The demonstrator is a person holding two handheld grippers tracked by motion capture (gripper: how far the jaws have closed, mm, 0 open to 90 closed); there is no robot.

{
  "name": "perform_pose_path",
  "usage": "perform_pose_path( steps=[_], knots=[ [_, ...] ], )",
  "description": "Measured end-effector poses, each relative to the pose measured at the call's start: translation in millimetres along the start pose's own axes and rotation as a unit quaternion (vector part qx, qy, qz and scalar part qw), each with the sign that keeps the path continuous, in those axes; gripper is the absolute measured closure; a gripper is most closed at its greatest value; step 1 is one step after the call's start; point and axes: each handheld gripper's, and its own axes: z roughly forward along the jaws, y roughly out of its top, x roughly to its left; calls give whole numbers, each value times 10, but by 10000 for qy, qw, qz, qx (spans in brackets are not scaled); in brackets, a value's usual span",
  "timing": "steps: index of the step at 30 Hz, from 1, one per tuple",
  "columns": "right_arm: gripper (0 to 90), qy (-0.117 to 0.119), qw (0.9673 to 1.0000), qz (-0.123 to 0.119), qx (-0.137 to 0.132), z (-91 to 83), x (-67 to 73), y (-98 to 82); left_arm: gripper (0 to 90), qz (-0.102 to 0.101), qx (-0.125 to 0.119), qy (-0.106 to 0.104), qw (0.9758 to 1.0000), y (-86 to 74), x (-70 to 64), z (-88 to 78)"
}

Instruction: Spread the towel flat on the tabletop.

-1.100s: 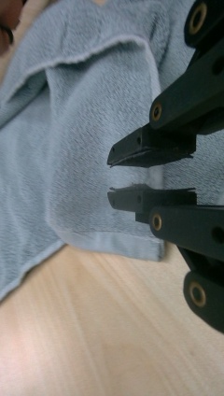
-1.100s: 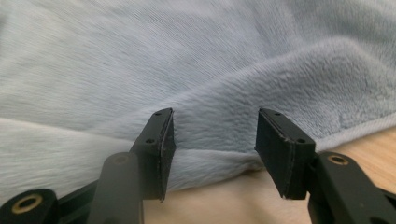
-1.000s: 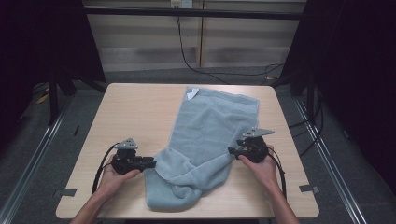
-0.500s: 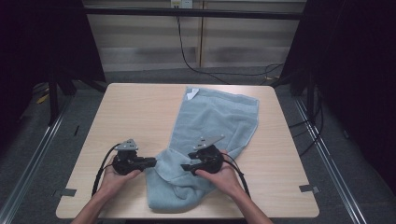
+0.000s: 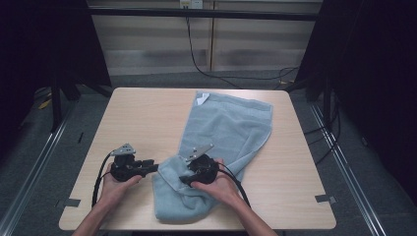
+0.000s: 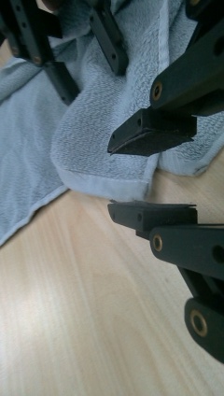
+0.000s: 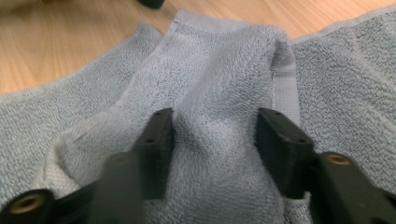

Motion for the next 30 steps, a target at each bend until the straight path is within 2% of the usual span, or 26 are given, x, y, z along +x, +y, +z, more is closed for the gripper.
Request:
perform_pose_path(
  steps=[2,3,4,6,8,9,10,11,12,13,15,18,20,24,26,28,30],
  knots=[
    [737,-113,9999,-75,-37,-20,21,0,649,-27,-133,24,9999,10,-7,-30],
    [764,-117,9998,-93,-116,-34,29,-7,649,-17,-151,16,9999,13,-7,-44],
    [773,-100,9998,47,-187,-47,30,-14,649,-28,-174,-5,9998,13,-10,-53],
    [788,-4,9994,156,-315,-115,8,-28,646,-20,-151,-75,9999,9,-15,-53],
    [788,37,9979,294,-581,-248,-34,-20,640,34,-80,-133,9999,1,-37,-40],
    [785,-21,9967,327,-738,-338,-56,-10,634,32,-63,-158,9999,-5,-57,-27],
    [779,-148,9937,376,-1042,-544,-103,-1,606,82,-4,-154,9998,-10,-76,-14],
    [781,-173,9923,393,-1160,-648,-129,-8,585,147,42,-86,9998,-19,-110,7],
    [781,-173,9923,393,-1160,-648,-129,-8,585,238,119,-54,9996,-28,-140,29],
    [780,-251,9913,401,-1228,-749,-154,-22,569,234,177,-196,9994,-41,-166,59],
    [785,-360,9889,476,-1359,-941,-207,-83,529,349,366,-239,9984,-57,-237,132],
    [783,-507,9869,606,-1403,-1198,-274,-268,457,579,584,-343,9960,-60,-335,234],
    [775,-485,9855,759,-1439,-1324,-313,-441,455,683,623,-176,9956,-51,-401,267],
    [774,-662,9851,1026,-1208,-1441,-373,-806,491,1074,722,108,9915,-43,-490,318],
    [796,-794,9843,1158,-1066,-1479,-420,-1007,513,1049,730,151,9917,-37,-496,323],
    [859,-996,9820,1265,-986,-1538,-466,-1182,543,1004,730,131,9922,-32,-462,313],
    [847,-1167,9776,1493,-912,-1608,-538,-1306,564,918,707,105,9932,-24,-409,305]
  ],
)
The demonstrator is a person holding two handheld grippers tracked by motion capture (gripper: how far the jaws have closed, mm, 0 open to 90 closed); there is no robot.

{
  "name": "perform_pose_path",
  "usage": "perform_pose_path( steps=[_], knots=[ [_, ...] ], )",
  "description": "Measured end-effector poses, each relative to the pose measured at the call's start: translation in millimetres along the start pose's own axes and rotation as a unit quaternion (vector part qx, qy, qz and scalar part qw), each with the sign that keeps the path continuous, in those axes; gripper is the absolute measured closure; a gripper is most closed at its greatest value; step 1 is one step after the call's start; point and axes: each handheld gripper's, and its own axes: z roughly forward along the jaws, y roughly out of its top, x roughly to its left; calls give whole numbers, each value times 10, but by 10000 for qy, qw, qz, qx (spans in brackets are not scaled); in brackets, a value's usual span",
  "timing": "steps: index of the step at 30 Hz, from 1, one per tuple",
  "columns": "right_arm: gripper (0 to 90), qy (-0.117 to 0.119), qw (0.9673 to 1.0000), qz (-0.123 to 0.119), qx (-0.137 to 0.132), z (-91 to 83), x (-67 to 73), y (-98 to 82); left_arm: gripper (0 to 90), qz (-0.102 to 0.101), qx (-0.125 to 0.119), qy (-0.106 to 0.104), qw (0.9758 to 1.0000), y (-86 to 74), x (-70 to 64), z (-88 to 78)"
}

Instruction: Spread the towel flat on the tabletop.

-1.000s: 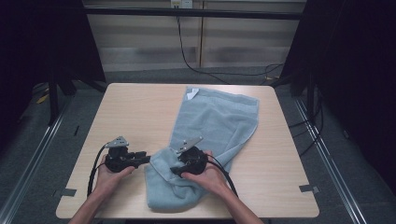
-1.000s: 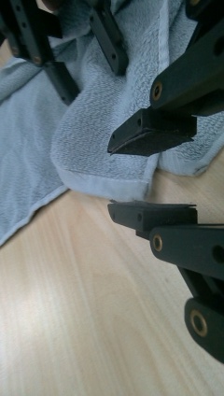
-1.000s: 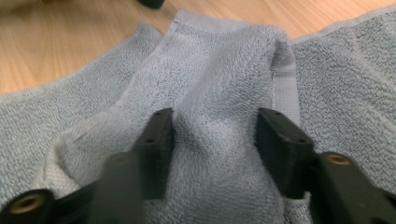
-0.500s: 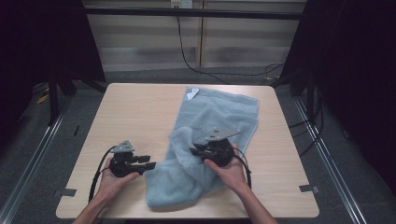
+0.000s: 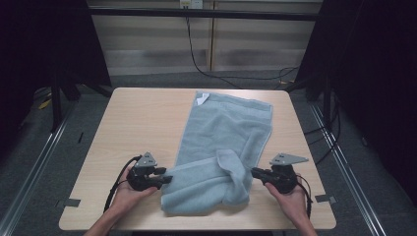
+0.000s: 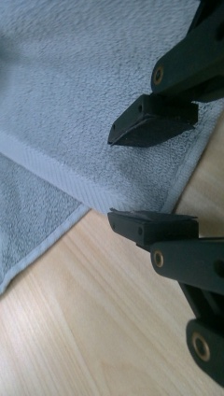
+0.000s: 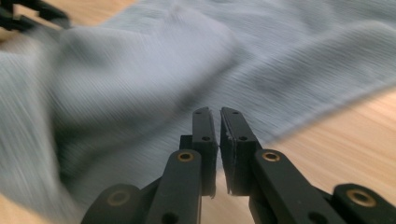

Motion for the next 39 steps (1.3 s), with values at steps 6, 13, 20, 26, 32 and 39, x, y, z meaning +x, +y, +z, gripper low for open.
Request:
perform_pose_path(
  steps=[6,13,20,26,32,39],
  knots=[
    [751,16,9992,20,-388,-157,-34,145,542,-348,-272,-18,9990,28,91,-59],
    [627,644,9974,-289,-165,406,232,700,546,-546,-252,49,9982,1,217,-55],
    [452,600,9962,-118,623,1136,171,696,525,-324,-155,-18,9994,-18,164,12],
    [371,455,9970,-296,548,1240,224,508,782,-84,-86,-79,9999,-7,97,26],
    [492,146,9944,-772,702,1229,329,498,839,-251,-308,-222,9990,21,110,-25],
    [769,553,9969,-433,368,1096,247,469,847,-460,-912,-469,9937,87,124,-221]
  ],
)
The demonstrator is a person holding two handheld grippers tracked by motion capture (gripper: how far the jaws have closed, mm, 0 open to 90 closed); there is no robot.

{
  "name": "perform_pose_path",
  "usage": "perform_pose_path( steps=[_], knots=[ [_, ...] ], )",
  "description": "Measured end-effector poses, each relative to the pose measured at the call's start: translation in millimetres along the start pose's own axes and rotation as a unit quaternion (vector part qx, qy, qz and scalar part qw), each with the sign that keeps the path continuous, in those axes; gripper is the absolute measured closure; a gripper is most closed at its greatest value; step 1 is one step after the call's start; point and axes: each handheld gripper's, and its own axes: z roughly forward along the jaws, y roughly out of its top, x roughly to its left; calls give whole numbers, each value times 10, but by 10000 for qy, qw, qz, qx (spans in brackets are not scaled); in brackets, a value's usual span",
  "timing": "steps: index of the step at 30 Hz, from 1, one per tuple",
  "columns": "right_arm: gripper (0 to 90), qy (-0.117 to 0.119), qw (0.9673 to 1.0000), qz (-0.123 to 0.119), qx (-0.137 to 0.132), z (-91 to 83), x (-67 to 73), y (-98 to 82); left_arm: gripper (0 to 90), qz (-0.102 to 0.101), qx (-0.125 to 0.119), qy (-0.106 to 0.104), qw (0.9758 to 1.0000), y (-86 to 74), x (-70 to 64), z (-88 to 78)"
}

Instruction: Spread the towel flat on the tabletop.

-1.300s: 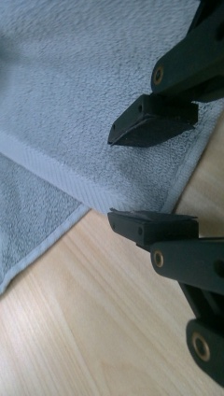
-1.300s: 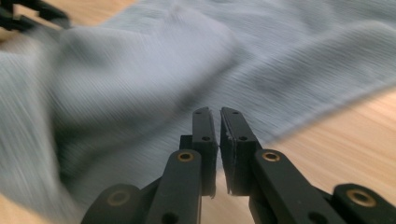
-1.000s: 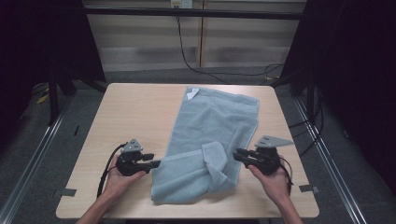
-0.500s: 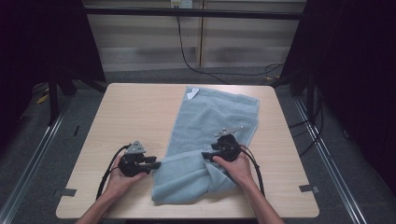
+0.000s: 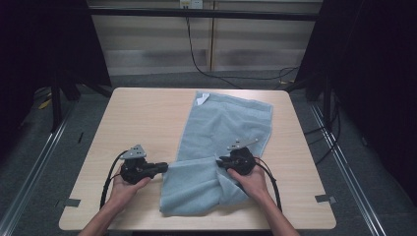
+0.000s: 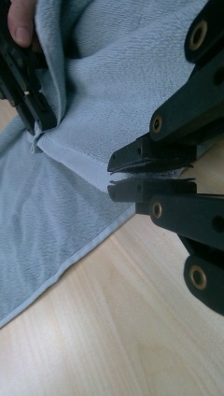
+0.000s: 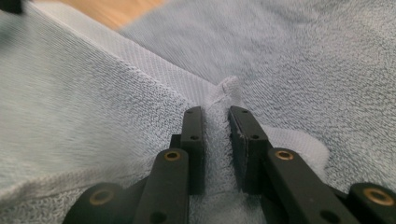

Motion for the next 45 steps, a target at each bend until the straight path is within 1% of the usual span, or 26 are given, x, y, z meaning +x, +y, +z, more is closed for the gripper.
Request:
perform_pose_path(
  steps=[2,4,6,8,10,14,15,19,20,21,22,23,24,25,26,28,29,32,34,35,37,38,40,42,43,45],
  knots=[
    [771,140,9996,137,-216,-105,-26,3,847,-112,-155,-66,9998,13,16,-42],
    [798,231,9982,274,-488,-234,-44,28,848,-165,-268,-23,9995,29,31,-84],
    [803,146,9964,322,-773,-408,-68,65,849,-256,-416,-8,9988,57,51,-140],
    [848,164,9931,513,-1037,-610,-129,68,851,-355,-631,-28,9974,102,65,-227],
    [856,76,9920,530,-1140,-776,-167,59,856,-400,-838,-91,9956,149,60,-304],
    [863,56,9895,482,-1360,-1057,-182,52,892,-335,-1169,-143,9925,256,8,-444],
    [863,43,9881,484,-1462,-1130,-175,55,900,-336,-1244,-168,9915,279,-9,-474],
    [862,63,9829,421,-1789,-1369,-145,93,900,-158,-1332,-166,9908,362,-68,-541],
    [862,68,9825,409,-1817,-1401,-131,103,900,-163,-1291,-219,9913,360,-69,-523],
    [861,75,9830,394,-1794,-1403,-121,107,900,-156,-1142,-271,9930,352,-66,-473],
    [861,61,9842,358,-1735,-1389,-116,104,900,-137,-959,-190,9951,332,-61,-412],
    [861,37,9854,351,-1664,-1361,-118,90,874,-153,-797,-156,9966,303,-49,-337],
    [861,19,9865,373,-1596,-1327,-124,68,838,-141,-576,-199,9980,275,-24,-254],
    [861,9,9872,394,-1545,-1293,-132,40,785,-139,-335,-120,9993,240,3,-149],
    [860,7,9877,427,-1506,-1256,-149,1,742,-161,-222,-56,9996,218,21,-86],
    [859,-20,9882,453,-1465,-1224,-170,-44,689,-186,134,-115,9997,174,87,65],
    [859,-25,9880,497,-1460,-1218,-181,-66,662,-174,264,-1,9995,150,119,145],
    [859,-40,9881,541,-1438,-1218,-214,-121,549,-304,421,200,9984,112,215,277],
    [859,-60,9884,572,-1409,-1215,-236,-165,480,-343,424,231,9982,105,262,328],
    [858,-50,9882,588,-1412,-1207,-244,-181,449,-413,409,239,9980,104,278,355],
    [858,-42,9882,627,-1395,-1193,-262,-211,408,-416,468,273,9977,103,301,408],
    [858,-51,9884,646,-1373,-1177,-273,-223,398,-423,499,216,9976,103,302,434],
    [857,-37,9885,657,-1362,-1164,-287,-235,387,-332,564,164,9977,107,290,472],
    [856,-20,9886,668,-1351,-1150,-295,-243,380,-292,511,96,9982,113,260,508],
    [856,-16,9889,661,-1332,-1140,-301,-247,378,-249,555,71,9981,115,249,521],
    [855,-7,9890,671,-1316,-1120,-304,-254,376,-112,632,123,9979,106,207,565]
  ],
)
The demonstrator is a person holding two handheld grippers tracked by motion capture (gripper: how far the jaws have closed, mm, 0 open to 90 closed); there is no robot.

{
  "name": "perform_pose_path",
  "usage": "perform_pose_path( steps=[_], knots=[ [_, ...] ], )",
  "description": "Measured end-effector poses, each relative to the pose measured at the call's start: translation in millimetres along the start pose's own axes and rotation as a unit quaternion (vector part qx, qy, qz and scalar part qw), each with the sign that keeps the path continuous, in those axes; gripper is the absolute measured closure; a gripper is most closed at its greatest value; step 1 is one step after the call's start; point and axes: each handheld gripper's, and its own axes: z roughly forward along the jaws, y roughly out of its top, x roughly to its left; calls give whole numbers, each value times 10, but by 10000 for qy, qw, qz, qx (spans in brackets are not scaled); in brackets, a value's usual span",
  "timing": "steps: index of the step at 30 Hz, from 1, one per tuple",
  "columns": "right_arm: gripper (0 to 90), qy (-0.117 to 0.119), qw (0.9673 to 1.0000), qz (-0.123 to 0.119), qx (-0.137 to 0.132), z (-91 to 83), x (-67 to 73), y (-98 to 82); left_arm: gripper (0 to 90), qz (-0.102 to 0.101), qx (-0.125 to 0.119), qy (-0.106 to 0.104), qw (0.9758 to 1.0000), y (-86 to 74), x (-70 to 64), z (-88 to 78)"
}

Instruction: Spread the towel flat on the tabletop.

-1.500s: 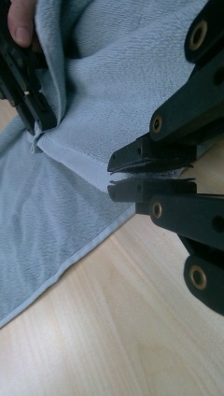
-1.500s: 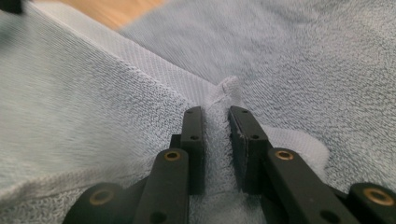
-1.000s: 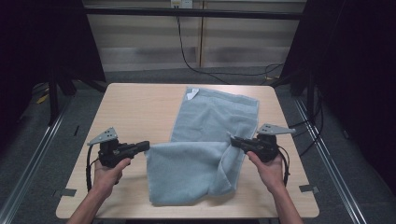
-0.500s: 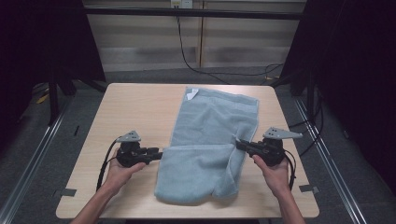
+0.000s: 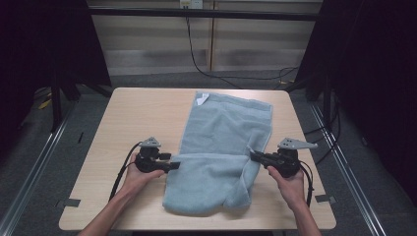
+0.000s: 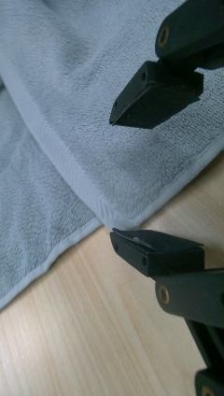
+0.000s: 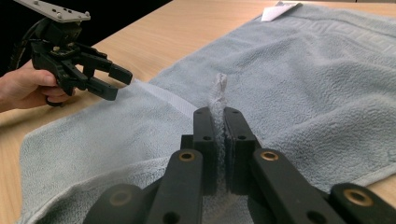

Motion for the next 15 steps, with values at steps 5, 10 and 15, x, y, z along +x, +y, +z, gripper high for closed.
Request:
perform_pose_path(
  steps=[5,10,15],
  knots=[
    [853,23,9999,10,126,66,4,-42,404,312,52,293,9991,0,-124,62],
    [852,54,9998,-2,177,99,8,-56,781,666,92,200,9975,-21,-215,58],
    [851,78,9999,6,122,86,18,-54,819,540,-186,-18,9984,10,-216,-91]
  ],
)
